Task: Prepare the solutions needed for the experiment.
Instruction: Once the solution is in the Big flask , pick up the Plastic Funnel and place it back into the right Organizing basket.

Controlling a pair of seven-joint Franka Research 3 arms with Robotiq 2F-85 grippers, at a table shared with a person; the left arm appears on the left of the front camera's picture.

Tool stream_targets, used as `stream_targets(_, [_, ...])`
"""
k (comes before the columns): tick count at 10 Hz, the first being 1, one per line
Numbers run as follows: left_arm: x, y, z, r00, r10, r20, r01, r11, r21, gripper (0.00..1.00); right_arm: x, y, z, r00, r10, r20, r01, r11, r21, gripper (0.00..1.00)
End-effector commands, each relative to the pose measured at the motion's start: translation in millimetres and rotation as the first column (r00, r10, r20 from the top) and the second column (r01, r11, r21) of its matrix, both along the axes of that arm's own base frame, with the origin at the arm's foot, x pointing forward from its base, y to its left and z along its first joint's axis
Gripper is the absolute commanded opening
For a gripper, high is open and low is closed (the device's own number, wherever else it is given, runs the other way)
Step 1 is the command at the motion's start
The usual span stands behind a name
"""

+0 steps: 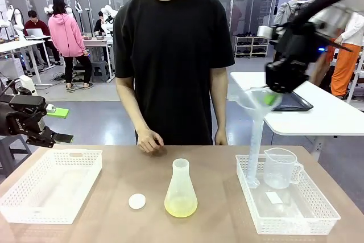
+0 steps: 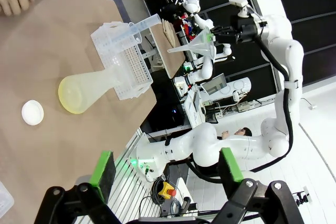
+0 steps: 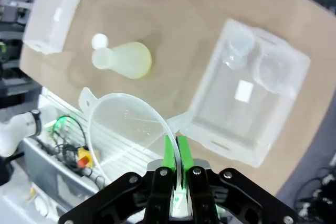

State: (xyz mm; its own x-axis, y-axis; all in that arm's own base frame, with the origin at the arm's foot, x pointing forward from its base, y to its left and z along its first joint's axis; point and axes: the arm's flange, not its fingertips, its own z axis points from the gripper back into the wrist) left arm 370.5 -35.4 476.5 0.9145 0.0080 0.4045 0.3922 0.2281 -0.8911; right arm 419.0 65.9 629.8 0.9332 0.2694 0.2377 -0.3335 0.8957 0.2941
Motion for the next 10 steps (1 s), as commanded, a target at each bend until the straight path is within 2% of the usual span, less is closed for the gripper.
stream_targets(1, [1.7,-2.0,1.1,1.000,0.002,0.011,-0.001,1.000,-0.031,1.00,-22.5,-20.9,-10.9,0.996,-0.086,-0.006,0.087,0.996,0.007,0.00])
stream_targets(4, [1.7,-2.0,1.1,1.000,0.002,0.011,-0.001,1.000,-0.031,1.00,-34.4,-33.9,-21.4,0.991,-0.132,0.001,0.132,0.991,0.034,0.00])
stream_targets(5, [1.7,-2.0,1.1,1.000,0.002,0.011,-0.001,1.000,-0.031,1.00,-26.1,-41.9,-13.0,0.996,-0.084,-0.006,0.084,0.996,0.021,0.00])
stream_targets(8, [1.7,-2.0,1.1,1.000,0.002,0.011,-0.001,1.000,-0.031,1.00,-26.1,-41.9,-13.0,0.996,-0.084,-0.006,0.084,0.996,0.021,0.00])
stream_targets(9, [1.7,-2.0,1.1,1.000,0.002,0.011,-0.001,1.000,-0.031,1.00,-30.0,-41.3,-16.9,0.996,-0.089,-0.005,0.089,0.996,0.024,0.04])
stream_targets(10, [1.7,-2.0,1.1,1.000,0.002,0.011,-0.001,1.000,-0.031,1.00,-11.0,-44.9,-36.5,0.989,-0.129,-0.076,0.133,0.990,0.046,0.04])
